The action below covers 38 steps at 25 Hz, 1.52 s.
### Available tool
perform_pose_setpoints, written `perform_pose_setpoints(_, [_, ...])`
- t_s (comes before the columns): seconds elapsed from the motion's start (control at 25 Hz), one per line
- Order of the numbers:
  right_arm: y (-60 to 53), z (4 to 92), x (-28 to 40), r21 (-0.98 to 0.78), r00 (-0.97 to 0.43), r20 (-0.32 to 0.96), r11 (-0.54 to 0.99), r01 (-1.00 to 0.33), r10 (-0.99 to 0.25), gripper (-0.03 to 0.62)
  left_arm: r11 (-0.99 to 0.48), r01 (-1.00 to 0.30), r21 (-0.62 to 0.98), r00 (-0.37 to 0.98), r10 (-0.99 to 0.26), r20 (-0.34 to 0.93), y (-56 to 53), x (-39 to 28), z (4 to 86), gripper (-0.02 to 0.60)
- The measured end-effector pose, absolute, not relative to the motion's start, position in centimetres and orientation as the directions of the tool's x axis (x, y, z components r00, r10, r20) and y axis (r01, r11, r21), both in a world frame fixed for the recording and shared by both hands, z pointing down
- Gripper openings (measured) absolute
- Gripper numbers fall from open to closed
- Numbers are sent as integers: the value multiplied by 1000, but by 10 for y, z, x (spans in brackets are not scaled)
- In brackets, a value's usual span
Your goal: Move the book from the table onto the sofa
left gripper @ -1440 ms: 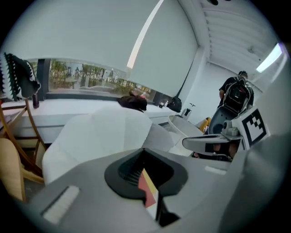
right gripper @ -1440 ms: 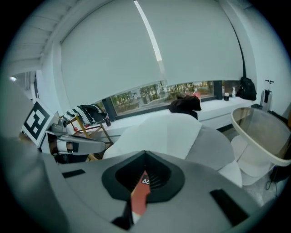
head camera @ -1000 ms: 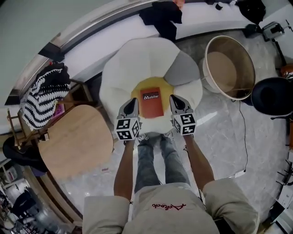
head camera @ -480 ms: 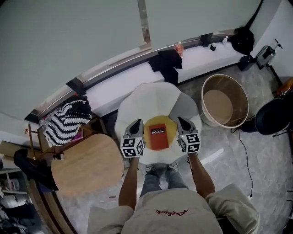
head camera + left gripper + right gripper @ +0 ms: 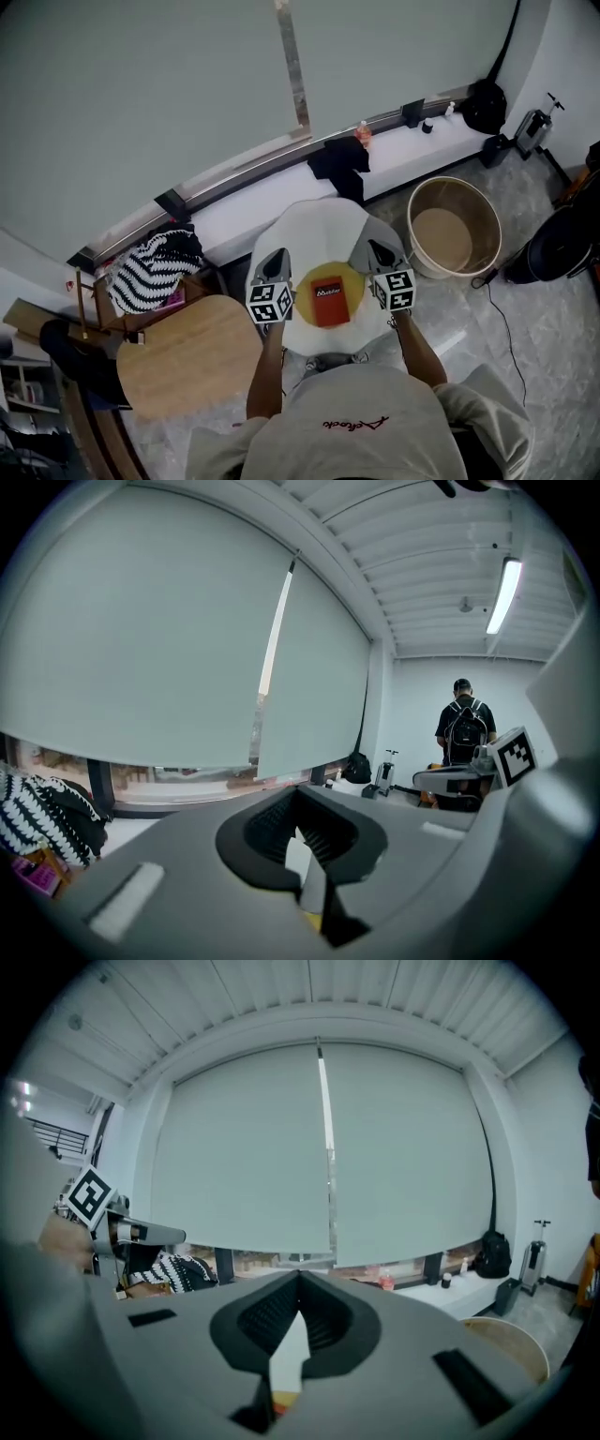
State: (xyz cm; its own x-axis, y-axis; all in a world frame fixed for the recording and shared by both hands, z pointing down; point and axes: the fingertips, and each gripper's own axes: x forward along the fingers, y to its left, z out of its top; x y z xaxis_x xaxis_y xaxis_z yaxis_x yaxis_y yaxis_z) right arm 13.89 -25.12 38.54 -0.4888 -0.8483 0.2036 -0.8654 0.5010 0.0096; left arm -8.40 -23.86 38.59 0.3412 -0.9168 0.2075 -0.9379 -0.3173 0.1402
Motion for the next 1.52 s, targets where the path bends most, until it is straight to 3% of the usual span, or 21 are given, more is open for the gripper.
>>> perform_pose_setpoints(0.8, [-247, 314, 147, 71, -453, 64, 457, -887, -889, 9, -321, -945, 70, 327, -936, 131, -231, -99, 335, 9])
perform_pose_setpoints(1.52, [-248, 308, 128, 91, -472, 67, 477, -874, -879, 8, -327, -943, 67, 333, -935, 125, -234, -98, 329, 9])
